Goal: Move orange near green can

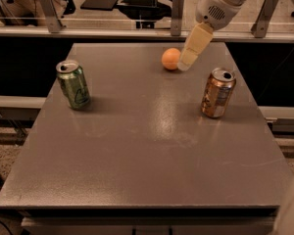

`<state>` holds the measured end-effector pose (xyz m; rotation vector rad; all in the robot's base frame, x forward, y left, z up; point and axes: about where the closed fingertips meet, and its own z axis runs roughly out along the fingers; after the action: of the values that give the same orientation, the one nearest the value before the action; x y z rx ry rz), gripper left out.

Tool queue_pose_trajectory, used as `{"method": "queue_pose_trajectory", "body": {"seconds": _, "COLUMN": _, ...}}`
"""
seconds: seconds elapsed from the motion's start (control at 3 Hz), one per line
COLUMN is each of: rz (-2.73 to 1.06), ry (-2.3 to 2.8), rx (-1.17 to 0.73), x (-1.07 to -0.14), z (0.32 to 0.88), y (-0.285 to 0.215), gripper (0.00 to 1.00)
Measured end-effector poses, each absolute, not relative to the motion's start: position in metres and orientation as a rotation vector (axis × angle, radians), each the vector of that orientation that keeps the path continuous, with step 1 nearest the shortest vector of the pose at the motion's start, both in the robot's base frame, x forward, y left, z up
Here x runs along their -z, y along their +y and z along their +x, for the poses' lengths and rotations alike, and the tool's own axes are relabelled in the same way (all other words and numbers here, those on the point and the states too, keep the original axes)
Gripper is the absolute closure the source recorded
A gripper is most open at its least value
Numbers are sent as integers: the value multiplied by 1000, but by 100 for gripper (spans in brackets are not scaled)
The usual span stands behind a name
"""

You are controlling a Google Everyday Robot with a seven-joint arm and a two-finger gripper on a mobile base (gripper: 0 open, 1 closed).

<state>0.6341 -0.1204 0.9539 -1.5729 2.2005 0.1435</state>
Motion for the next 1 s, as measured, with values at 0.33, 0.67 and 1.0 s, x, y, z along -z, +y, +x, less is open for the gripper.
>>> {"method": "queue_pose_trajectory", "body": {"seconds": 0.33, "rz": -1546, "ry": 2272, "rx": -117, "x": -925, "z": 678, "y": -108, "gripper": 0}}
{"method": "queue_pose_trajectory", "body": {"seconds": 0.67, "rz": -1539, "ry": 2313, "rx": -95, "x": -909, "z": 699, "y": -105, "gripper": 0}}
{"method": "queue_pose_trajectory", "body": {"seconds": 1.0, "rz": -1526, "ry": 2366, "rx": -66, "x": -891, "z": 716, "y": -109, "gripper": 0}}
